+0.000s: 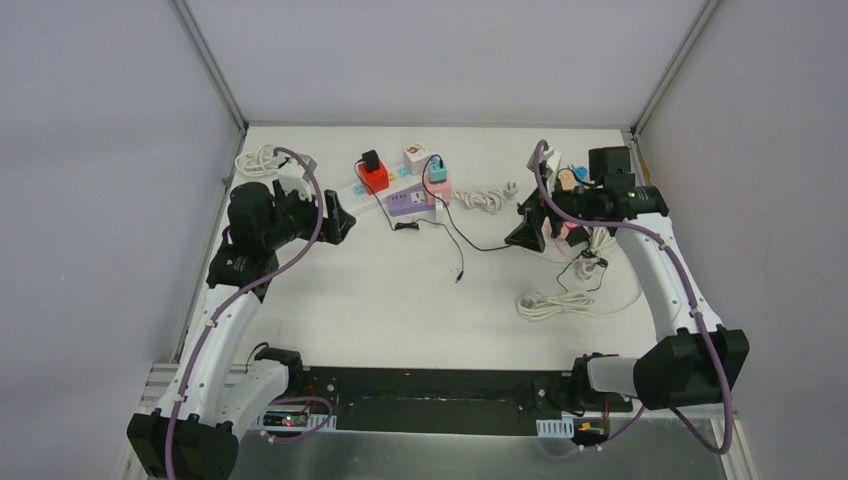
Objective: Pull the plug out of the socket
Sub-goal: Move the socket to the center of the board.
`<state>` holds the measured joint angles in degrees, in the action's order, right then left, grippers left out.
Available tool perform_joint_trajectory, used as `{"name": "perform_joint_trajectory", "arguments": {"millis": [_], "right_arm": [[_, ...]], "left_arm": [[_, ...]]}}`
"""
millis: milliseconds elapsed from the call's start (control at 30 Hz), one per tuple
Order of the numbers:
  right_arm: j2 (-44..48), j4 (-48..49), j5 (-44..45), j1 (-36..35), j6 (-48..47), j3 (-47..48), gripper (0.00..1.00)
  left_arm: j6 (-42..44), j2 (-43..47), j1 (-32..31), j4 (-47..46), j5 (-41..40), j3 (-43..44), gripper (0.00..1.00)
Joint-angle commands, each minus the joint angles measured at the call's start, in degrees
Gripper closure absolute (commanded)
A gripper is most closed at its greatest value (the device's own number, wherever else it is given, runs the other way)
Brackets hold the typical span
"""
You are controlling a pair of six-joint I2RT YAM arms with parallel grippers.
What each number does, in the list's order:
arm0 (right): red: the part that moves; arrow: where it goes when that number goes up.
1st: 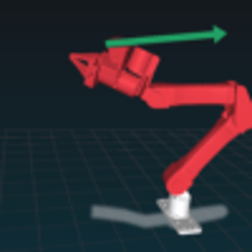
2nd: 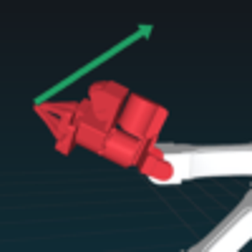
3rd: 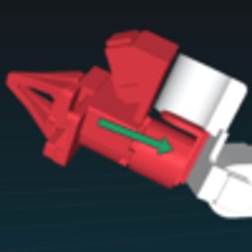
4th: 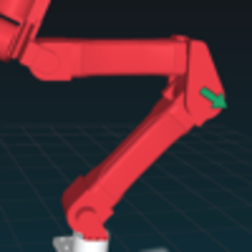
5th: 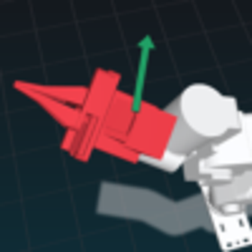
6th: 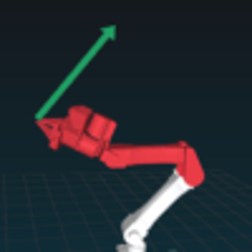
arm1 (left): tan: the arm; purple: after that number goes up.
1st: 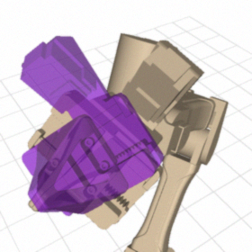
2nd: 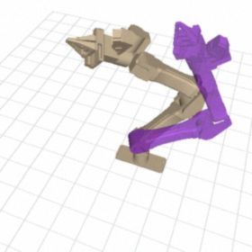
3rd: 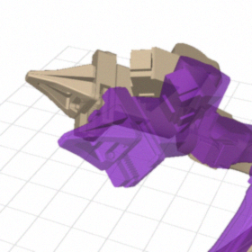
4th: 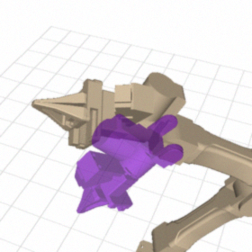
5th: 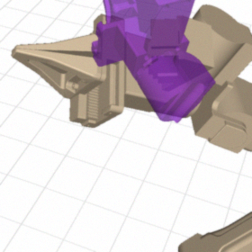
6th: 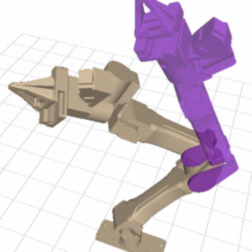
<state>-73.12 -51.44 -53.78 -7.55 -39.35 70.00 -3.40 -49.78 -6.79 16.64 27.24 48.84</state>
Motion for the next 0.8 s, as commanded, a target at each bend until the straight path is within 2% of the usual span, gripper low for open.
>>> {"name": "perform_joint_trajectory", "arguments": {"millis": [0,133,467,667,700,767], "right_arm": [[-3.45,6.16,-0.05,-1.11,3.81,4.13,0.09],[-5.41,7.02,0.57,-1.10,3.57,3.06,0.09],[-5.32,12.53,1.52,-1.14,6.34,-2.85,0.09],[-6.77,20.96,2.20,-1.46,7.75,-3.11,0.09],[-7.15,22.43,5.78,-1.87,14.92,-3.03,0.09],[-8.22,24.58,10.25,-3.06,18.95,-2.25,0.09]], "left_arm": [[4.27,4.04,-0.11,0.18,-6.01,-0.26,0.10],[3.77,6.24,-0.07,-0.11,-7.88,-2.15,0.10],[1.64,4.63,0.22,-0.22,-5.37,-1.99,0.11],[1.47,4.02,0.28,-0.16,-5.03,-1.97,0.11],[1.47,3.99,0.28,-0.20,-4.97,-1.98,0.11],[1.40,4.13,0.28,-0.21,-4.78,-1.91,0.11]]}}
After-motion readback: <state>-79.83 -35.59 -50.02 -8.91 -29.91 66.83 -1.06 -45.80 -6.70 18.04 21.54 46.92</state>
